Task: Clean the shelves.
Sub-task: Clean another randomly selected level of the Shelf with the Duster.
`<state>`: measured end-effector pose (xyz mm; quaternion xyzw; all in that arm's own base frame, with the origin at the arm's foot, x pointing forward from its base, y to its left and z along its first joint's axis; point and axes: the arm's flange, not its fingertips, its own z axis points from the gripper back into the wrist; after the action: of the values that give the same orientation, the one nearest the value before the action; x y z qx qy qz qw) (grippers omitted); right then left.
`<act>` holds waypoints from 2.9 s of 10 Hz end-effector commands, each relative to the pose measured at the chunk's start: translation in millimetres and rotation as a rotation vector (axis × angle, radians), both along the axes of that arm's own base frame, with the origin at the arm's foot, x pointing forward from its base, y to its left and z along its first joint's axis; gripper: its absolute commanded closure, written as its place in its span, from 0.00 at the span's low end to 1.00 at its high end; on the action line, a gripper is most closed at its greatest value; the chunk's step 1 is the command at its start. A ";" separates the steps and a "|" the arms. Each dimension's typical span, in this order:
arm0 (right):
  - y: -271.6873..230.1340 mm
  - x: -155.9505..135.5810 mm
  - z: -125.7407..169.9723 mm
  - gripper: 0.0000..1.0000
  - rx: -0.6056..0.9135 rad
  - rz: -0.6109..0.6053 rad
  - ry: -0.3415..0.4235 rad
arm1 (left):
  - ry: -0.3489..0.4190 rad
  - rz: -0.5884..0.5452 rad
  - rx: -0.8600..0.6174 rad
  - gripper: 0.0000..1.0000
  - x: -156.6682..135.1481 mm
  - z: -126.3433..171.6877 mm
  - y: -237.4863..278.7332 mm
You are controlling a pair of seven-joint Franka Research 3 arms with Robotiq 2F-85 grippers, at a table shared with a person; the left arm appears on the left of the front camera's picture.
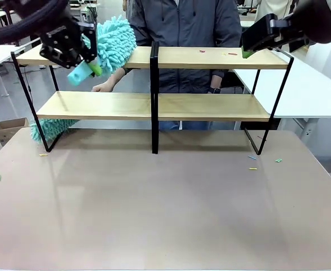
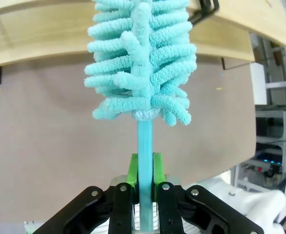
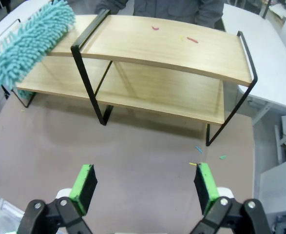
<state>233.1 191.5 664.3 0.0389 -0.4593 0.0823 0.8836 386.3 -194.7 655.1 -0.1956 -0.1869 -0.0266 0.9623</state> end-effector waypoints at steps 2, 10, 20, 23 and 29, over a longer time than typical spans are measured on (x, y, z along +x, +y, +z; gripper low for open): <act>0.5 0.2 0.5 0.00 0.002 0.002 -0.002 | -0.009 0.078 -0.039 1.00 39.0 16.3 -18.9; 0.5 0.2 0.5 0.00 0.002 0.002 -0.002 | 0.221 0.539 0.090 1.00 27.8 16.6 23.4; 0.5 0.2 0.5 0.00 0.002 0.002 -0.002 | -0.028 0.660 -0.099 1.00 -11.9 39.0 69.3; 0.5 0.2 0.5 0.00 0.002 0.002 -0.002 | -0.060 0.499 -0.155 1.00 -20.9 44.4 78.5; 0.5 0.2 0.5 0.00 0.002 0.002 -0.002 | -0.126 -0.267 -0.314 1.00 -33.0 124.9 216.7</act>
<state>233.3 191.3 664.3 0.0390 -0.4592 0.0821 0.8837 343.0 -7.0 762.5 -0.3286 -0.2588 -0.0915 0.9037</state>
